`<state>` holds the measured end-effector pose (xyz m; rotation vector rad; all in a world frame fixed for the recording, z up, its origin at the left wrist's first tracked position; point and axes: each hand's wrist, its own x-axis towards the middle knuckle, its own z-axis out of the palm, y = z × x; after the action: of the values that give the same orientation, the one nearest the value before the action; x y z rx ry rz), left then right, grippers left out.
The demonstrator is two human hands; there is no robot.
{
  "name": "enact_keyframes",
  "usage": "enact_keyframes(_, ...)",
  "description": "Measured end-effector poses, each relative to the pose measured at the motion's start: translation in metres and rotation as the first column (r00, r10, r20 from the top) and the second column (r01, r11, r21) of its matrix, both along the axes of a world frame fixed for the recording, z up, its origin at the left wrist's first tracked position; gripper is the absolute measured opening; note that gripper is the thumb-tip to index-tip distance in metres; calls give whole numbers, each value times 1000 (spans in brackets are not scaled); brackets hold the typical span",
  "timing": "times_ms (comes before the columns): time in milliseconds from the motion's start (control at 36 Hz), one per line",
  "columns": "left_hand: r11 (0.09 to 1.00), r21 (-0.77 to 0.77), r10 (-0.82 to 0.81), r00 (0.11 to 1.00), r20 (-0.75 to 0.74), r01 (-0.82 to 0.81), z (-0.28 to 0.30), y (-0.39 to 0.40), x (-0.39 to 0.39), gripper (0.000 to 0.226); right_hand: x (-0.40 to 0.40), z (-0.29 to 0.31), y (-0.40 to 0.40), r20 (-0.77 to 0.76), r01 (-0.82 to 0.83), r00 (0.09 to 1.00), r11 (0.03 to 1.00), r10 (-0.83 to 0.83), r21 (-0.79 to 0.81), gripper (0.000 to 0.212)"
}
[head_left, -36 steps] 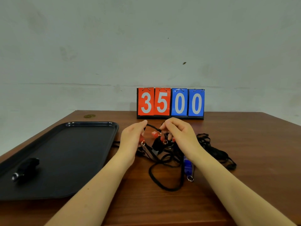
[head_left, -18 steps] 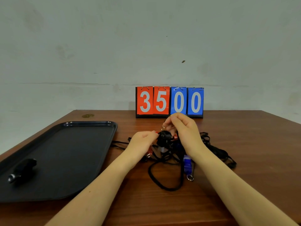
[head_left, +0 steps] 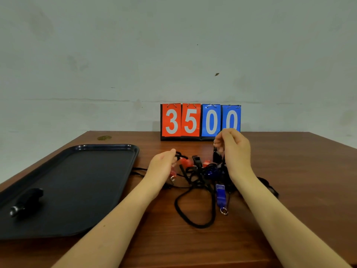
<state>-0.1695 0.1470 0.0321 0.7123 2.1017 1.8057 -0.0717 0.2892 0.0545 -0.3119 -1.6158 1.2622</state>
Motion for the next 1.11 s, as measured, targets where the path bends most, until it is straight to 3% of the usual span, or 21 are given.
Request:
enact_keyframes(111, 998, 54, 34, 997, -71, -31, -1, 0, -9, 38, -2, -6, 5, 195, 60, 977, 985, -92, 164, 28)
enact_keyframes(222, 997, 81, -5, 998, -60, 9, 1, -1, -8, 42, -5, -15, 12, 518, -61, 828, 885, -214, 462, 28)
enact_keyframes(306, 996, 79, -42, 997, -62, 47, 1, -1, -5, 47, -7, -21, 14, 544, -81, 734, 743, -406, 664, 21)
enact_keyframes(361, 990, 91, -101, 994, -37, 104, -1, -1, -5, 37, -8, -22, 14, 464, -21, 769, 708, -439, 706, 24)
enact_keyframes(417, 980, 108, -166, 986, 4, 165, -1, -2, -4, 37, -8, -20, 12, 377, 19, 853, 743, -361, 669, 33)
enact_keyframes(472, 965, 138, -231, 972, 49, 223, -2, -2, -4, 38, -7, -18, 5, 349, -64, 917, 792, -194, 608, 35)
enact_keyframes(583, 938, 188, -311, 947, 78, 292, 1, -5, 0, 37, -12, -23, -5, 418, -219, 903, 733, -97, 644, 24)
enact_keyframes(667, 922, 227, -352, 924, 150, 315, 3, -6, 1, 39, -13, -23, -8, 476, -264, 878, 776, -54, 574, 13)
enact_keyframes(806, 936, 182, -330, 932, 152, 301, 5, -6, 2, 38, -9, -17, -11, 437, -270, 896, 876, 77, 399, 19)
enact_keyframes(1000, 982, 185, -53, 989, 138, 27, 1, -6, -7, 24, -10, -13, 3, 282, -43, 959, 981, -13, 189, 22)
enact_keyframes(1056, 968, 245, -11, 971, 239, -50, 1, -8, -11, 23, -9, -12, 12, 285, 71, 951, 983, -118, 172, 21)
enact_keyframes(1111, 947, 304, -11, 932, 362, -106, 1, -11, -15, 23, -5, -14, 22, 325, 206, 899, 939, -292, 275, 22)
